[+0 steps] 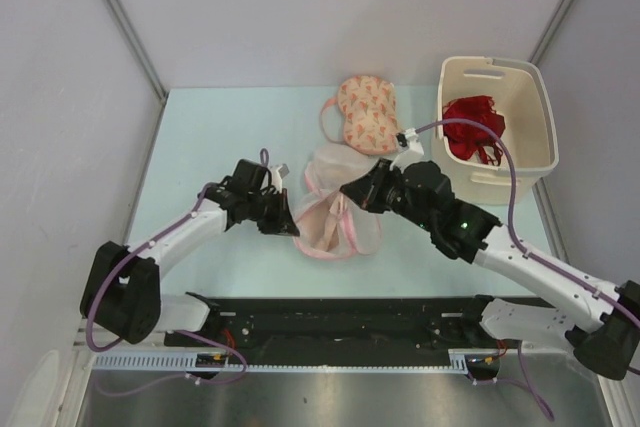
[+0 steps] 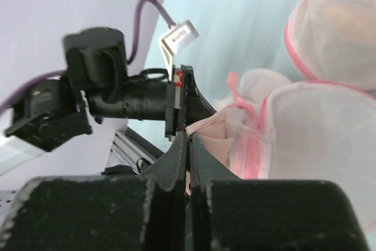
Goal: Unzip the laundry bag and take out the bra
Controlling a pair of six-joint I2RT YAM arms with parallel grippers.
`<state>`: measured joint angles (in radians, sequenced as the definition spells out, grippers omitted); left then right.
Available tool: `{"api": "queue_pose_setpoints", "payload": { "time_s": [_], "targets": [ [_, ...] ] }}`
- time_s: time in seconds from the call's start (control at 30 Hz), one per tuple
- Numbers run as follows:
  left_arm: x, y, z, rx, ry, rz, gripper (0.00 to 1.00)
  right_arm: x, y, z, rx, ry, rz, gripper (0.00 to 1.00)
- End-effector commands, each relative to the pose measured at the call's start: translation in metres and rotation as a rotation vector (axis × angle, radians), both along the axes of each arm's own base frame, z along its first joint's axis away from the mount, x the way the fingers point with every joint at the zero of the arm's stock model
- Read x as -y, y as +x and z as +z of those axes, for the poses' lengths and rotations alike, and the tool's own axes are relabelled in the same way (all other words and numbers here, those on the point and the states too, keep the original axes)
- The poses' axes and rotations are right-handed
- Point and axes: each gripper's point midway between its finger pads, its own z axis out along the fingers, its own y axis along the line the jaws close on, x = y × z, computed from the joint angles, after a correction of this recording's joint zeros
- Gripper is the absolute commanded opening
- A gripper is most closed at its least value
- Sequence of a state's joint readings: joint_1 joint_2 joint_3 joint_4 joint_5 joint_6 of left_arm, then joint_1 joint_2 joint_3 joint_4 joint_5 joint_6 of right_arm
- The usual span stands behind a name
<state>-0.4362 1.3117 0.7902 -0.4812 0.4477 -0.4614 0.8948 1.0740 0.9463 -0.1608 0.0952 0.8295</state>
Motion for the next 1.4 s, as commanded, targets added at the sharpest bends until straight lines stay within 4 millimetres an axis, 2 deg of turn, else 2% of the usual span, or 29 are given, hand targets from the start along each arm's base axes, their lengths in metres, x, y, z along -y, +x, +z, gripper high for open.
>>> {"api": "queue_pose_setpoints", "payload": {
  "time_s": [0.0,0.13,0.27,0.4,0.47,0.5,0.57,0.63,0.7,0.8,0.83,0.9,0.93,1.0,1.03,1.07,1.13,1.17,1.23,1.27,1.33,1.37],
  "targets": [
    [-0.002,0.005,0.000,0.021,0.014,-0.017,0.00,0.012,-0.002,0.059,0.100,0.108,0.009,0.00],
    [-0.005,0.007,-0.003,0.020,0.038,-0.005,0.00,0.027,0.002,0.076,0.128,0.152,-0.016,0.00],
    [-0.009,0.006,-0.008,0.007,0.060,-0.002,0.00,0.058,0.009,0.098,0.172,0.198,-0.087,0.00],
    [-0.006,0.007,-0.008,-0.002,0.048,-0.002,0.00,0.085,0.018,0.107,0.199,0.209,-0.147,0.00],
    [-0.002,0.008,-0.005,0.000,0.027,-0.004,0.00,0.085,0.022,0.101,0.190,0.189,-0.144,0.00],
    [-0.001,0.008,-0.002,0.005,0.019,-0.004,0.00,0.080,0.026,0.086,0.156,0.147,-0.136,0.00],
    [0.000,0.009,0.001,0.012,0.011,-0.001,0.00,0.071,0.028,0.068,0.116,0.099,-0.124,0.00],
    [0.000,0.012,0.005,0.022,0.013,0.001,0.00,0.057,0.020,0.055,0.094,0.065,-0.084,0.00],
    [-0.002,0.013,0.001,0.019,0.029,0.006,0.00,0.054,0.019,0.067,0.138,0.086,-0.091,0.00],
    [-0.001,0.012,-0.008,-0.008,0.038,0.002,0.00,0.063,0.020,0.091,0.197,0.123,-0.108,0.00],
    [-0.001,0.012,-0.009,-0.013,0.038,0.000,0.00,0.070,0.024,0.105,0.224,0.134,-0.132,0.00],
    [0.001,0.013,-0.009,-0.017,0.033,0.000,0.00,0.077,0.028,0.115,0.250,0.118,-0.145,0.00],
    [0.001,0.015,-0.008,-0.011,0.034,0.002,0.00,0.087,0.034,0.132,0.282,0.125,-0.177,0.00],
    [0.000,0.017,-0.003,0.003,0.037,0.006,0.00,0.100,0.040,0.146,0.332,0.101,-0.218,0.00],
    [-0.001,0.019,-0.001,0.011,0.044,0.010,0.01,0.109,0.042,0.164,0.371,0.106,-0.247,0.00],
    [-0.001,0.019,0.004,0.020,0.041,0.011,0.00,0.123,0.054,0.170,0.397,0.079,-0.297,0.00],
    [0.000,0.023,0.013,0.039,0.037,0.014,0.00,0.140,0.064,0.185,0.432,0.063,-0.350,0.00],
    [0.000,0.024,0.018,0.052,0.033,0.014,0.01,0.158,0.076,0.202,0.471,0.050,-0.410,0.00],
    [0.000,0.027,0.027,0.069,0.036,0.016,0.00,0.178,0.088,0.215,0.494,0.036,-0.480,0.00],
    [0.000,0.028,0.030,0.075,0.035,0.016,0.00,0.197,0.094,0.228,0.520,0.035,-0.538,0.00],
    [-0.001,0.030,0.038,0.094,0.032,0.019,0.00,0.218,0.108,0.234,0.524,0.027,-0.613,0.00],
    [0.000,0.032,0.043,0.106,0.030,0.020,0.01,0.237,0.112,0.242,0.544,0.025,-0.676,0.00]
  ]
}}
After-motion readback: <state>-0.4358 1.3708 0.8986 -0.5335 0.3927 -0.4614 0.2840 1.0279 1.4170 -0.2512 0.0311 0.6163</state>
